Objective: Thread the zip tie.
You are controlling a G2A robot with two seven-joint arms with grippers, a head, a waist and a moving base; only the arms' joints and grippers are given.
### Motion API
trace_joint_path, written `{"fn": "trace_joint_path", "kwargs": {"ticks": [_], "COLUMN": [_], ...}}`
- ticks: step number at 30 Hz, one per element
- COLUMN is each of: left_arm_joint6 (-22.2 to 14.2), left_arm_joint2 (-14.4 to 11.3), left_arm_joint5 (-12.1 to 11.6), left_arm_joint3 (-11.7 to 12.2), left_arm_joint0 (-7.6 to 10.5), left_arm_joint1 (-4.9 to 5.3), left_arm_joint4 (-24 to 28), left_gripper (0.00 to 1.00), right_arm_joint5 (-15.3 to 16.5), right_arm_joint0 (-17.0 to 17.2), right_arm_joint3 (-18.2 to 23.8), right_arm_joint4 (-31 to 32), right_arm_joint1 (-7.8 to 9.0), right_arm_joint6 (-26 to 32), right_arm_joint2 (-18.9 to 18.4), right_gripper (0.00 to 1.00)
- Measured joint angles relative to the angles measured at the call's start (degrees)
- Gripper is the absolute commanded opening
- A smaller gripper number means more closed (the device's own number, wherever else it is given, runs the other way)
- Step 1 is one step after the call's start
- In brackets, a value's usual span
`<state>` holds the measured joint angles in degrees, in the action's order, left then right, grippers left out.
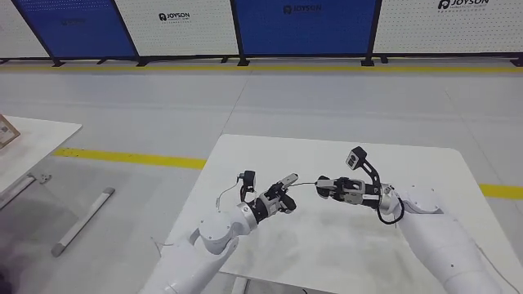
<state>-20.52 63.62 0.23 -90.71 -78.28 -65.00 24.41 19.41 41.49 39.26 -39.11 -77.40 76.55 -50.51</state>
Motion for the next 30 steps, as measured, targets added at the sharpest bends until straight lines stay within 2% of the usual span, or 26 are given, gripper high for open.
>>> {"fn": "trace_joint_path", "kwargs": {"ticks": [4,5,11,12,22,25,30], "left_arm_joint6": [0.06,0.68,6.39,6.79,6.83,6.45,5.06], "left_arm_joint2": [-0.05,-0.27,-1.46,-1.64,-1.76,-2.17,-2.48], "left_arm_joint5": [-0.07,-0.72,-7.35,-7.81,-7.75,-6.85,-9.26], "left_arm_joint3": [-0.07,-0.40,-1.46,-1.33,-1.22,-0.89,-0.43], "left_arm_joint0": [-0.03,-0.19,-0.36,-0.24,-0.18,0.07,-0.17], "left_arm_joint1": [-0.02,-0.13,-1.31,-1.42,-1.44,-1.52,-1.69], "left_arm_joint4": [0.01,0.23,5.39,5.70,5.64,5.02,5.35], "left_gripper": [1.00,1.00,1.00,1.00,1.00,1.00,1.00], "right_arm_joint5": [0.00,0.00,0.00,0.00,0.00,0.00,0.00], "right_arm_joint0": [0.00,0.00,0.00,0.00,0.00,0.00,0.00], "right_arm_joint3": [0.00,0.00,0.00,0.00,0.00,0.00,0.00], "right_arm_joint4": [0.00,0.00,0.00,0.00,0.00,0.00,0.00], "right_arm_joint1": [0.00,0.00,0.00,0.00,0.00,0.00,0.00], "right_arm_joint6": [0.00,0.00,0.00,0.00,0.00,0.00,0.00], "right_arm_joint2": [0.00,0.00,0.00,0.00,0.00,0.00,0.00], "right_gripper": [0.00,0.00,0.00,0.00,0.00,0.00,0.00]}}
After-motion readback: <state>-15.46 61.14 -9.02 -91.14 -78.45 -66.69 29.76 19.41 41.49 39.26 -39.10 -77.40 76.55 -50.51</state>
